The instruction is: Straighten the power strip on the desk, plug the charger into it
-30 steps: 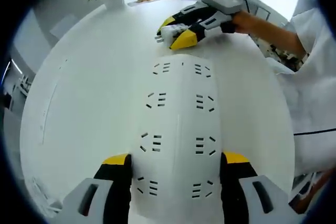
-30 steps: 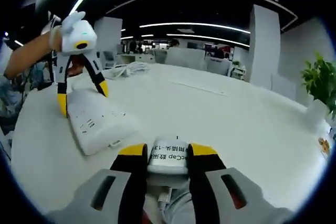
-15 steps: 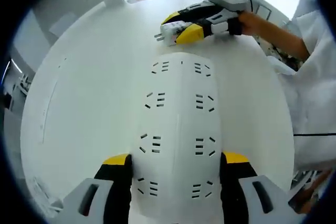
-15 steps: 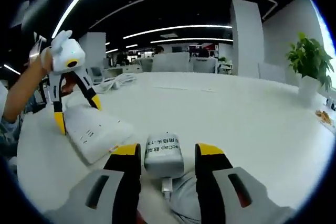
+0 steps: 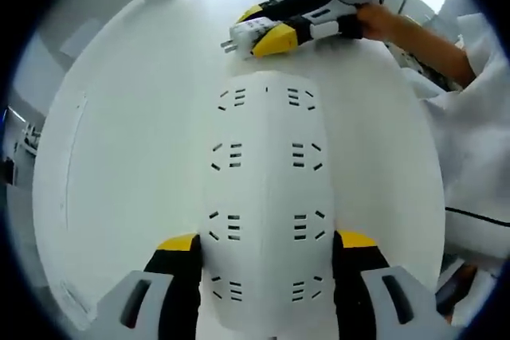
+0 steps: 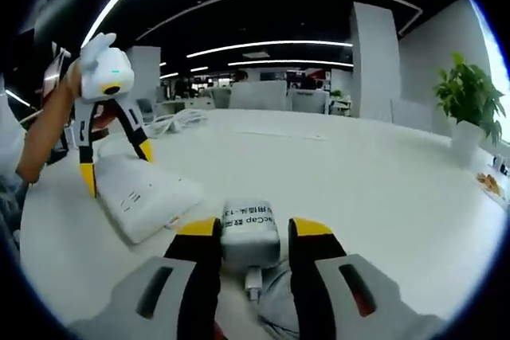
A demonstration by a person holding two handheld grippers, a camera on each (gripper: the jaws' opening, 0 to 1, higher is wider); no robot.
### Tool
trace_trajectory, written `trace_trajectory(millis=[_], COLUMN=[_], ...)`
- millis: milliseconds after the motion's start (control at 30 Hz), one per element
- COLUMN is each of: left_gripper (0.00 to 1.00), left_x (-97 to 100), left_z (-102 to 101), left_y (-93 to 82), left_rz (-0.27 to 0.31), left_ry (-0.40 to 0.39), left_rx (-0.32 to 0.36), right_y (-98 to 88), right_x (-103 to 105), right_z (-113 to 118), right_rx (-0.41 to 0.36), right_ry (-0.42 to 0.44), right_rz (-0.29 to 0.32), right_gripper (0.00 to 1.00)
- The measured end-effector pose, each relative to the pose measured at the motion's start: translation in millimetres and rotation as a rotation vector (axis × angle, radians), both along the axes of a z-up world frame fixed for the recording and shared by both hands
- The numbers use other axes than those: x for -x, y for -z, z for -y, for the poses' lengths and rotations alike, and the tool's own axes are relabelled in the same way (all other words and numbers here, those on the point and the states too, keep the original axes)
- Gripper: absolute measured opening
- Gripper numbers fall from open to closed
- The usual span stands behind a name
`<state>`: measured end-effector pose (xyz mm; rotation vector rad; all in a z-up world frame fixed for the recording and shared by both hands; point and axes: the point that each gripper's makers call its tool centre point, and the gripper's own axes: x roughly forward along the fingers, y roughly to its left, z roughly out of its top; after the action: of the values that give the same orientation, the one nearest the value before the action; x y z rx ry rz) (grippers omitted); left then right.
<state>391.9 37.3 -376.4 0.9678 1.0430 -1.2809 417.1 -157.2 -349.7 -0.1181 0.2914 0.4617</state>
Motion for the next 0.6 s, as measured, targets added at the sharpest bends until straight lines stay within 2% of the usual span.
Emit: trace_trajectory(millis=[133,333,400,533,600], left_gripper=[0.67,0.68,0.68,0.68,0.68], left_x=[-2.2,-0.4,-0.5,-1.4,-0.8], left_z=[-0.3,1.4,1.8,2.5,2.7], left_y=[0.4,0.2,0.3,0.6,0.5], left_rz=[0.0,-0.001,0.0,-0.001,-0.002], left_ry=[0.02,0.054,0.066,0.083,0.084], left_rx=[0.03,0.035,0.031,0.043,0.049], right_y=[3.4,2.6,1.6,1.8,0.4], right_x=[-0.3,-1.5,-1.8,-1.0,1.6], right_z=[-2.3,-1.7,-0.3,1.7,2.5], right_rx=[0.022,0.021,-0.006,-0.105,-0.094], right_ry=[-0.01,-0.02,-0.013,0.013,0.004], right_rz=[-0.003,0.011,0.001,-0.079,-0.123], right_gripper=[0.29,0.28,0.28,0.27,0.27])
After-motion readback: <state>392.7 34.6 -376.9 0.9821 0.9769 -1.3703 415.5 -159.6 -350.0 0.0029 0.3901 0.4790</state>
